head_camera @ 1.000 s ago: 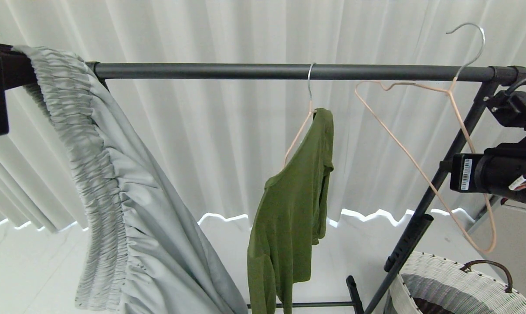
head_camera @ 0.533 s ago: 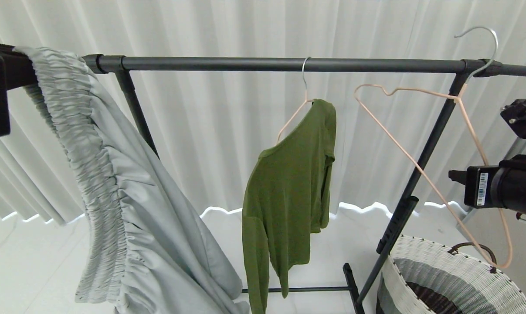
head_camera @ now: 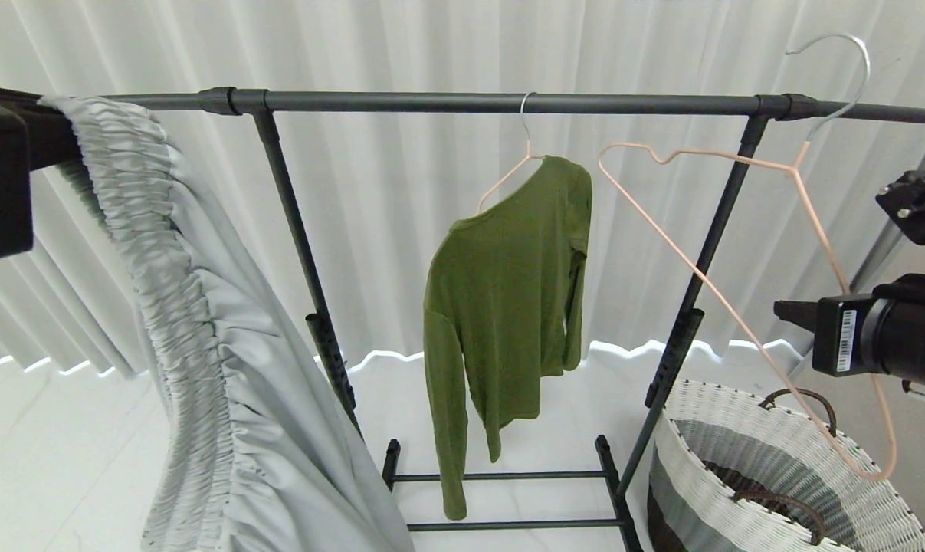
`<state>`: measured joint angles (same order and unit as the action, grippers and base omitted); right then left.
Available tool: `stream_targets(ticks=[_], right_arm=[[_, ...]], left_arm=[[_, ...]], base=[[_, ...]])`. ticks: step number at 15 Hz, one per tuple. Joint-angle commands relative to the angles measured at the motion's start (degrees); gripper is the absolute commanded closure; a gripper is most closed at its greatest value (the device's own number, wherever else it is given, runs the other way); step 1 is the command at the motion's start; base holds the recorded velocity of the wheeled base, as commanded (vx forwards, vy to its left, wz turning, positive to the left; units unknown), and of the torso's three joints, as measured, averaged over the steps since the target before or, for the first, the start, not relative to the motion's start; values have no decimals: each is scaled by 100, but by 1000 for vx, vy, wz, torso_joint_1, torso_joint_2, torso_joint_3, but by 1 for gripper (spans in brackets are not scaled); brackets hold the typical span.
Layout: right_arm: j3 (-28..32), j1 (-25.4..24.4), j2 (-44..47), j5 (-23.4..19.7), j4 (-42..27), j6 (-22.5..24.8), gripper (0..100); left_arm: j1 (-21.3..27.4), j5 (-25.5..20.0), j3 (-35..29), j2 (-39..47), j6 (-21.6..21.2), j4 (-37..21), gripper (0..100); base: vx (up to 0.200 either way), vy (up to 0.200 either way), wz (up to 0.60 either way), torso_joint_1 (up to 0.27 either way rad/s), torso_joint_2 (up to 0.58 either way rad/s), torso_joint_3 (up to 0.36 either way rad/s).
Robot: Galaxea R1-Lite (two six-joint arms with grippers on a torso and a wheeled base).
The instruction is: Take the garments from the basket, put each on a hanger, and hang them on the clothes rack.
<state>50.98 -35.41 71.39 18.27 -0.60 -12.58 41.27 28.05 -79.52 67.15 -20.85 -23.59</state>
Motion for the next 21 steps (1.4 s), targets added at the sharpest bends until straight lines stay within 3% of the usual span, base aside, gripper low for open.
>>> stream_targets(ticks=[1, 4, 8, 13, 16, 21], right_arm=[[43, -361, -81, -8, -107, 10, 100], [237, -1240, -187, -43, -573, 1, 100], [404, -2066, -283, -571, -784, 1, 100], [624, -2708, -327, -878, -1056, 1, 100], [668, -3138, -275, -887, -1100, 1, 100], [676, -3376, -204, -887, -1100, 1, 100]], left_arm=[[66, -1, 130, 0, 2, 3, 100], [57, 78, 297, 53, -16, 3, 100], [57, 860, -134, 642, 72, 3, 100], [-66, 1168, -1514, 1943, 1083, 83, 100], [-66, 1247, -2191, 2461, 1223, 91, 100], [-66, 1282, -2279, 2575, 1302, 91, 100]], base=[[0, 0, 0, 0, 0, 0], [0, 0, 0, 0, 0, 0], [0, 0, 0, 0, 0, 0], [0, 0, 0, 0, 0, 0], [0, 0, 0, 0, 0, 0], [0, 0, 0, 0, 0, 0]])
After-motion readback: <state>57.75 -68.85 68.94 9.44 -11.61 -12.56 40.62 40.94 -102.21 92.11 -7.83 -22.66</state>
